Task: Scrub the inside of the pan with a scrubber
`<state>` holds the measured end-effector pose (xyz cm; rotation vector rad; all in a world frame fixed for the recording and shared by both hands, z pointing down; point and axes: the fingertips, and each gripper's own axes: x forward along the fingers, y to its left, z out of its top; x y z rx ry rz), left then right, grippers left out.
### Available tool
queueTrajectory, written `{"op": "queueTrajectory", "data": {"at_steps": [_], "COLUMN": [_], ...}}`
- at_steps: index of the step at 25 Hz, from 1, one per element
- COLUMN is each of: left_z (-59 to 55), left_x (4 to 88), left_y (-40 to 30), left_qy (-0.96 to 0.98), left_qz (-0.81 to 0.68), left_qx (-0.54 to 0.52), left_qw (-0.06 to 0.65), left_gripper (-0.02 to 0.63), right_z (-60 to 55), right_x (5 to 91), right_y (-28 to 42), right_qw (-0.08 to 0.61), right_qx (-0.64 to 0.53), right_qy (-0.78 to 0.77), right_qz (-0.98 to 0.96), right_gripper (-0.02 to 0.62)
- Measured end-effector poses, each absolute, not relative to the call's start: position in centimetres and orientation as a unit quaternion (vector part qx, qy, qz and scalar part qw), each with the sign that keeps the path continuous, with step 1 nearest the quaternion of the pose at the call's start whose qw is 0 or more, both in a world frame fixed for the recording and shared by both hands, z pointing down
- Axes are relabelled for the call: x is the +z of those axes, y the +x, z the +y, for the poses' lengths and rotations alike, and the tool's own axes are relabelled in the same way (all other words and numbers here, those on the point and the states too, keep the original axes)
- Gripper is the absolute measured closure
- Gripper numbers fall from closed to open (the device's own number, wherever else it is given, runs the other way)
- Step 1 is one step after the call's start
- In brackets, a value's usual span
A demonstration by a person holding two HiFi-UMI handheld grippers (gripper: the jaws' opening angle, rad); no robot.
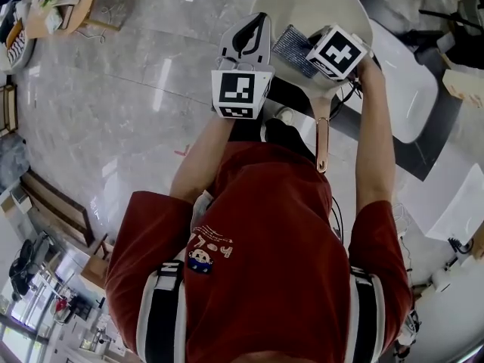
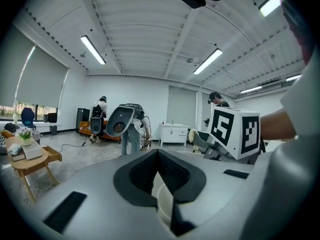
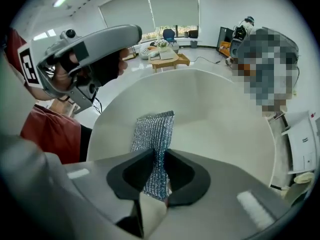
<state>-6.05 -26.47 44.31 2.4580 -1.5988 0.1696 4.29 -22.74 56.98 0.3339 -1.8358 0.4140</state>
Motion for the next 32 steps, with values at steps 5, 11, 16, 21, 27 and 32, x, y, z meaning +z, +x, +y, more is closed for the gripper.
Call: {"op": "queueTrajectory", "data": {"at_steps": [5,11,16,21,27,32], "left_z": [-27.0,-27.7,-27.9,-28.2,-28.4,-28.8], "left_x": [43.8,43.1,43.2,43.5,44.3,44.5], "left_y": [-5.2,-3.7,-2.4,-2.0,-1.9,-2.3], "left_qy": [0.839,0.848,0.855,0.859,0.859,0.857], "left_qz": [-0.534,-0.52,-0.507,-0.501,-0.5,-0.502], "left_qx": [0.05,0.041,0.038,0.04,0.046,0.049], "left_qw": [0.097,0.095,0.099,0.1,0.105,0.107], "left_gripper": [0.601,0.601,0.601,0.601,0.6,0.601], "right_z": [-22.5,-22.1,-23.3,-24.3,-25.9,-27.3], "right_x": [56.5,55.7,57.1,57.8,57.6,57.6], "right_y": [5.4,7.1,10.8,13.4,15.0,15.6], "right_qw": [0.608,0.636,0.675,0.677,0.675,0.674], "right_qx": [0.14,0.079,0.058,0.102,0.1,0.095], "right_qy": [0.168,0.206,0.274,0.345,0.396,0.419], "right_qz": [-0.764,-0.74,-0.682,-0.642,-0.615,-0.601], "right_gripper": [0.508,0.508,0.508,0.506,0.506,0.506]}}
